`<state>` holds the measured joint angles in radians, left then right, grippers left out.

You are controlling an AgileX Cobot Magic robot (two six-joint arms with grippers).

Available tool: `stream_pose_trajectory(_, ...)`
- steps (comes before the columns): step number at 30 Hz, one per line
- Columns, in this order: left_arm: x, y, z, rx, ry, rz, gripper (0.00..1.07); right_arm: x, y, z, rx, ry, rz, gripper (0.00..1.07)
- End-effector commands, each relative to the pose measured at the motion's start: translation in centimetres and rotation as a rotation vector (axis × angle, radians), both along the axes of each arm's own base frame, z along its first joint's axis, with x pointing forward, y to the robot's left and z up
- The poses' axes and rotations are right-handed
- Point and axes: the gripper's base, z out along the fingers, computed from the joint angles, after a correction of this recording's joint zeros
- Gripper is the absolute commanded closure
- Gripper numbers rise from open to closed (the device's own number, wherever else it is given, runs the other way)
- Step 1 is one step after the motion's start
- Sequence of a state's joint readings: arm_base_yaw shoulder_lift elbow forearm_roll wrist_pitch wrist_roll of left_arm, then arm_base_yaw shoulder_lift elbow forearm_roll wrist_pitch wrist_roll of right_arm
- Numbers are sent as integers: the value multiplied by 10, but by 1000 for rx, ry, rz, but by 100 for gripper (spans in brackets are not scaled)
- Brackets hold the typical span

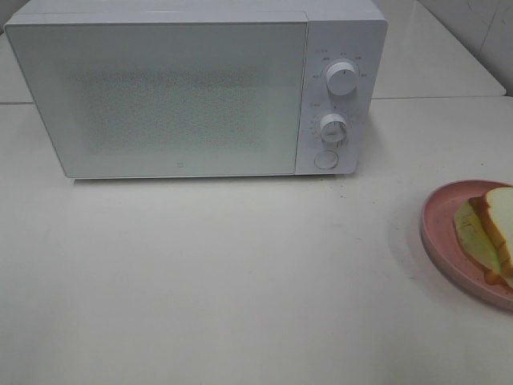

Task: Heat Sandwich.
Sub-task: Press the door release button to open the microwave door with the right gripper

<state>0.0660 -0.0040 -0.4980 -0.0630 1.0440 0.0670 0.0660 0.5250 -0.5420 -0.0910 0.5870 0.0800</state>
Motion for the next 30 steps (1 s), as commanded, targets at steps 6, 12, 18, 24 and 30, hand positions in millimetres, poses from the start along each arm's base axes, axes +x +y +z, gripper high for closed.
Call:
stream_pose_trajectory(6, -3, 0, 0, 0, -40, 2, 3, 32, 2, -3, -14, -16, 17, 31)
stream_pose_trajectory(12, -3, 0, 0, 0, -40, 2, 3, 56, 5, -9, -5, -28, 23, 31)
stream_pose_trajectory(18, -3, 0, 0, 0, -40, 2, 3, 75, 7, -14, 8, -60, 28, 31)
stream_pose_trajectory(24, -3, 0, 0, 0, -40, 2, 3, 92, 9, -21, 12, -75, 37, 31)
stream_pose_trajectory(30, -3, 0, 0, 0, -40, 2, 3, 117, 12, -35, 17, -95, 50, 31)
